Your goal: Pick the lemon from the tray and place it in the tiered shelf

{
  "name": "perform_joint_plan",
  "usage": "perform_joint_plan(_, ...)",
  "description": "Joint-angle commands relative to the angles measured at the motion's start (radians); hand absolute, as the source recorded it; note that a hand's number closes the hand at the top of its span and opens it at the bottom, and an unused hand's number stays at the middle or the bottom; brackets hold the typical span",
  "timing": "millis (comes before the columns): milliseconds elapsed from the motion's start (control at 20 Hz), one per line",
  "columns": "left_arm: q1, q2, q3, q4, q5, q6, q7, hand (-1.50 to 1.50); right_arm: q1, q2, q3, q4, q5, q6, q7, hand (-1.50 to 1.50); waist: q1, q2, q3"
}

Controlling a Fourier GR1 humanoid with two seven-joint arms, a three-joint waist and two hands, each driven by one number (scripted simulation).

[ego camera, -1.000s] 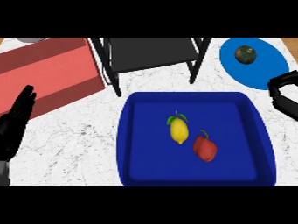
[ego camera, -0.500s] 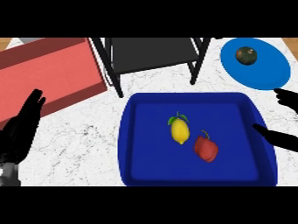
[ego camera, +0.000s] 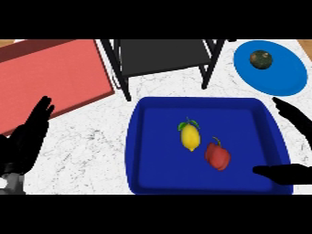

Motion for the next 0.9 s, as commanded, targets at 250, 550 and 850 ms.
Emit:
perform_joint_plan(250, 0.004, -0.045, -0.051, 0.094, -0.002, 0.024, 0.118, 0.0, -0.169, -0.024, 0.115, -0.159, 0.149, -0.033, 0.519, -1.5, 0.033, 0.03, -0.026)
perform_joint_plan(550, 0.001, -0.049, -0.065, 0.098, -0.018, 0.032, 0.148, 0.0, -0.333, 0.027, 0.217, -0.141, 0.307, -0.015, 0.834, -1.5, 0.05, 0.031, -0.026)
perform_joint_plan(850, -0.043, -0.068, -0.052, 0.186, -0.018, 0.003, 0.125, 0.0, -0.505, 0.211, 0.335, 0.014, 0.375, 0.081, 1.033, -1.5, 0.055, 0.029, -0.023)
